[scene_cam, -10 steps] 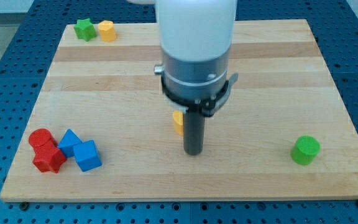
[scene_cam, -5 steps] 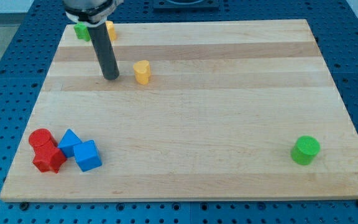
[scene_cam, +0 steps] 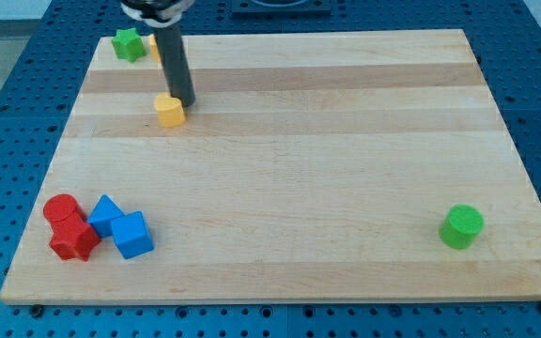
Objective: Move the yellow heart below the green star
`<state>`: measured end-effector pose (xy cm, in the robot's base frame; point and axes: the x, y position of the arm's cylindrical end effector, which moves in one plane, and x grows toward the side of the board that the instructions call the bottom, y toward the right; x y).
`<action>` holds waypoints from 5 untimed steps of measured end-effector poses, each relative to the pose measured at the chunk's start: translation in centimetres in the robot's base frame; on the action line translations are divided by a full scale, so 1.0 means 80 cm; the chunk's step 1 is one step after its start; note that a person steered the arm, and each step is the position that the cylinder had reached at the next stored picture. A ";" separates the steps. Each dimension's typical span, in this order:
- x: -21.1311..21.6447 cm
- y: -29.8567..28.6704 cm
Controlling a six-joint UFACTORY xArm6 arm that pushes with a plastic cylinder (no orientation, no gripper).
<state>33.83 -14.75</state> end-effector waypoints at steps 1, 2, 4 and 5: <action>0.013 0.077; 0.059 0.092; 0.017 -0.033; -0.033 -0.082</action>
<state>31.23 -21.35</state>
